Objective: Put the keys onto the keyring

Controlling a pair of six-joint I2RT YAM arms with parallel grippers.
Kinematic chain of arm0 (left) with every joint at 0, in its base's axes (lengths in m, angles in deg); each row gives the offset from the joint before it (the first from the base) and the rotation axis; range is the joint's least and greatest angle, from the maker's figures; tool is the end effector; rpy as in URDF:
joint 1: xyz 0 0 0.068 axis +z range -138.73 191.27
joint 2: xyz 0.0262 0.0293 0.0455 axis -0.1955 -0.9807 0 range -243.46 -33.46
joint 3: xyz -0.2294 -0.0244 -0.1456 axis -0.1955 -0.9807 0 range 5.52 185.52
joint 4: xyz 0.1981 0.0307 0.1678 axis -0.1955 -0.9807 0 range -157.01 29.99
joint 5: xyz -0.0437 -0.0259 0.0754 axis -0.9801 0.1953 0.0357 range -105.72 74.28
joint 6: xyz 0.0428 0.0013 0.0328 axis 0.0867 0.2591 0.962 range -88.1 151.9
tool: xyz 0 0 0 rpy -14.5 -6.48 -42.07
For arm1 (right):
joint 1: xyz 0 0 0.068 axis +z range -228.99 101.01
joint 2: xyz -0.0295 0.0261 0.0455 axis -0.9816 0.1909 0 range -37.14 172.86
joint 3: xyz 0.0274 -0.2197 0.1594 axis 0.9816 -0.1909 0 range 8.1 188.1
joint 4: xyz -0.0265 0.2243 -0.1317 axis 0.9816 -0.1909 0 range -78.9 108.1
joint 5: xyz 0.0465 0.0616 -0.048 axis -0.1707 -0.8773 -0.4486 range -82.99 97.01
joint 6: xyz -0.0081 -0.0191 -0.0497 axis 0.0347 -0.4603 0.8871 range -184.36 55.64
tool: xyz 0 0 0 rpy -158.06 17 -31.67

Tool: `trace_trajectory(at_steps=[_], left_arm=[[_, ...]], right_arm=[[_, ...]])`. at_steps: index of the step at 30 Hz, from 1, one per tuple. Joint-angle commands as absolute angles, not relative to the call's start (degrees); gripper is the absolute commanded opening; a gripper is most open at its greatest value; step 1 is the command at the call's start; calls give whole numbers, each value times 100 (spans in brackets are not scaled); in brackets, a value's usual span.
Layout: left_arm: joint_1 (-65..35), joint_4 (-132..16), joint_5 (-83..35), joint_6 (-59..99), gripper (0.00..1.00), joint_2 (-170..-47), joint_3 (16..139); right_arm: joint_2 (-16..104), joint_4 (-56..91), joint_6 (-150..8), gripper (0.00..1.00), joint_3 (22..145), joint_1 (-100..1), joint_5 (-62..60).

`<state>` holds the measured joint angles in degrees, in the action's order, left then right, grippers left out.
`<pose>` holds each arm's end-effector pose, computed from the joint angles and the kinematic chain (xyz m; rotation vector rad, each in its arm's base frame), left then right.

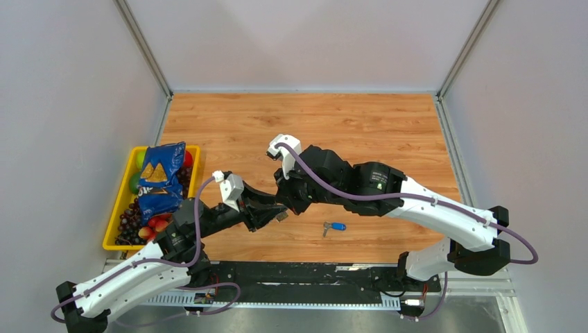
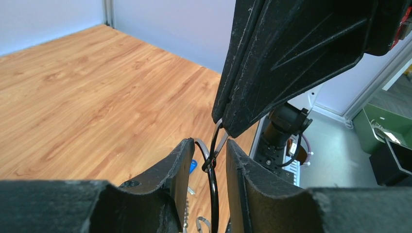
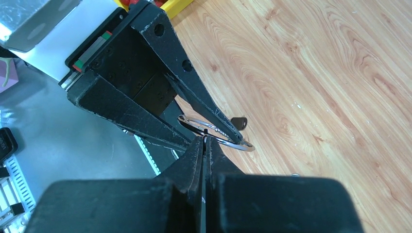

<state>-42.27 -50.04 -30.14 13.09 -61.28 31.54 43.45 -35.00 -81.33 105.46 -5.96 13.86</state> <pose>0.0764 -0.1183 0.3043 0.6713 1.3970 -1.2012 0.0864 0.2687 0.4373 -1.0194 2.0633 0.7252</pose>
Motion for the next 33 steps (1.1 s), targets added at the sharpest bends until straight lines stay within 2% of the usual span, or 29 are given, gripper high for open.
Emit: trace_trajectory(at_steps=[1, 14, 33], left_arm=[[-4239, -5016, -2908, 1535, 41, -6104, 3463], [-4236, -4794, -2494, 2155, 42, -6023, 3399], [-4239, -4253, -2394, 2807, 40, -5733, 2899]], right_arm=[[4336, -3393, -8396, 0, 10864, -541, 1666], [4927, -4055, -8905, 0, 11600, -551, 2208], [5317, -4605, -9333, 0, 12328, -683, 2162]])
